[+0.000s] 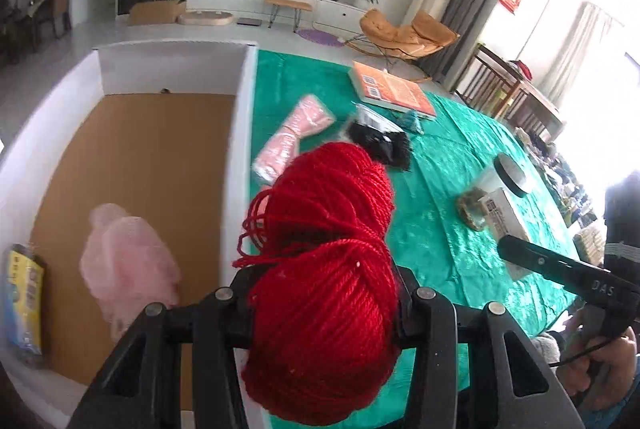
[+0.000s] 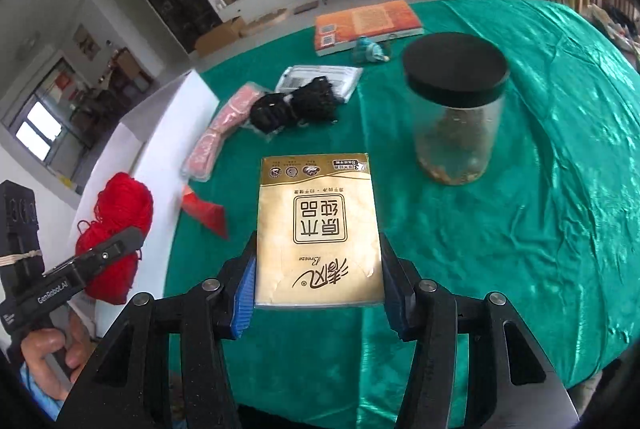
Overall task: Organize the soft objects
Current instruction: 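Carry the yarn and tissue pack into the white box and open both tools, then grasp the packaged cotton swabs with the left tool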
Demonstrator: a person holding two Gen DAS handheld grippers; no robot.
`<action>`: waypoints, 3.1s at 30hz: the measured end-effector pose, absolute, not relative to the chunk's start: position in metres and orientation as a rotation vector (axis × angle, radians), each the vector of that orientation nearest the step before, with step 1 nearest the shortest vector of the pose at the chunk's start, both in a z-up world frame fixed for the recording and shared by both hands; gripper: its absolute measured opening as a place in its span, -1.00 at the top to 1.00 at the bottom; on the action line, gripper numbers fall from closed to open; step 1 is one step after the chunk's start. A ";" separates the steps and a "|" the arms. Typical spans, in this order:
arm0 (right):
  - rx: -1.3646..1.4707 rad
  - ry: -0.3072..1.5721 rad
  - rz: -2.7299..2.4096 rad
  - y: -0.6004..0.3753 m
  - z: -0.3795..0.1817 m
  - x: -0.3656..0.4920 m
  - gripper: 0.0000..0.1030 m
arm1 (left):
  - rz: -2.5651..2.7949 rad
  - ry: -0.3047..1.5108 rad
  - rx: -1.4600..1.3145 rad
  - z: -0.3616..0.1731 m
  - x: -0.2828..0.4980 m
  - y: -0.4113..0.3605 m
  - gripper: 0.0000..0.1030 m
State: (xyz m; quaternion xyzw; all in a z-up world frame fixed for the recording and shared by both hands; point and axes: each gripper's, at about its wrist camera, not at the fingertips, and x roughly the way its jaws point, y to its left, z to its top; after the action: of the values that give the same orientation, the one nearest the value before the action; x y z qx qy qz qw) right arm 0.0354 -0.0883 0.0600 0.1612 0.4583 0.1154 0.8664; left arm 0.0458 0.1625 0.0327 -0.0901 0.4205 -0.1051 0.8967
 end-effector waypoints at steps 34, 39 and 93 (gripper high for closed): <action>0.326 0.883 -0.276 -0.206 -0.031 0.014 -0.77 | -0.293 1.083 0.054 -0.074 0.038 0.008 -0.94; 0.336 0.874 -0.274 -0.202 -0.035 0.014 -0.78 | -0.284 0.988 0.043 -0.042 0.078 -0.001 -0.95; 0.314 0.869 -0.281 -0.195 -0.037 0.011 -0.83 | -0.389 1.134 0.227 -0.085 0.242 -0.038 0.40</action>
State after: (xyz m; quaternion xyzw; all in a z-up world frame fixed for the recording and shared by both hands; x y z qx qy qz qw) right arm 0.0114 -0.1952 -0.0371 0.1508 0.4178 -0.1353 0.8857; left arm 0.2417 -0.0383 -0.0851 0.1066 0.5323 -0.1825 0.8197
